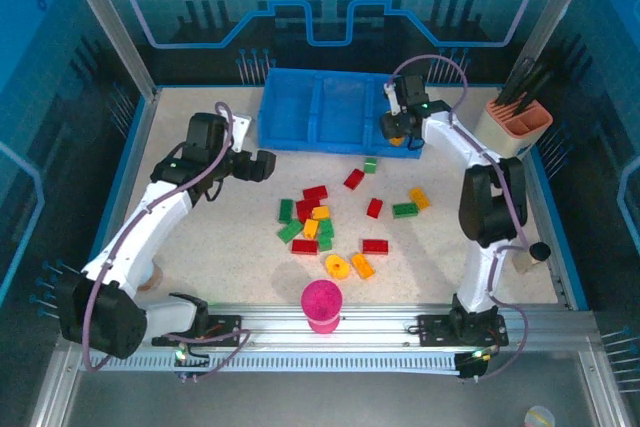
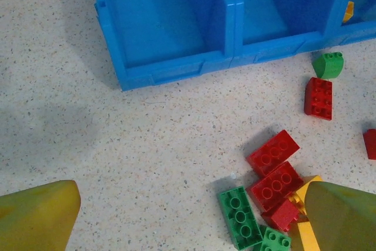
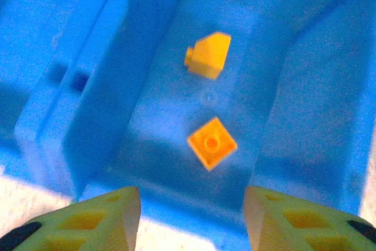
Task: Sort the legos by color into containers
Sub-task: Pick up the lego from the middle-right of the table.
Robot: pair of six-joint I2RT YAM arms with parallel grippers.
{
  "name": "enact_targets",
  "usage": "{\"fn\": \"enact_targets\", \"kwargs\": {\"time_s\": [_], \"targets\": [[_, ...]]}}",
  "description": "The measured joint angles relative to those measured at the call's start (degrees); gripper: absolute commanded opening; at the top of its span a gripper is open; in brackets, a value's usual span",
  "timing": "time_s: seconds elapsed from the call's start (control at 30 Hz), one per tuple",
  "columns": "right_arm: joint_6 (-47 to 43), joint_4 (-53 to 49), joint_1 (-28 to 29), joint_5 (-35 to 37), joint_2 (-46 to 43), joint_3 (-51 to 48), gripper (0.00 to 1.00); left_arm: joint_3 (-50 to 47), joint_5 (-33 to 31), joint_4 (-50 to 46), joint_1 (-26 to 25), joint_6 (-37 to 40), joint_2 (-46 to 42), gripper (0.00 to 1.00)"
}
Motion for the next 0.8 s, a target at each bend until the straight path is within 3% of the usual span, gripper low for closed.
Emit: {"fn": "enact_targets", "kwargs": {"time_s": [0.33,0.8], "targets": [[5.57,-5.64,-1.46,-1.20,-15.56,-19.17,0.60,0.00,1.46,0.00,0.00,-0.02,-1.29,0.99],[6.69,-7.58,-3.78,-4.22,-9.01,-22.40,0.66,-1.66,2.62,0.02,0.00,-0.04,-2.51,0.99]]}}
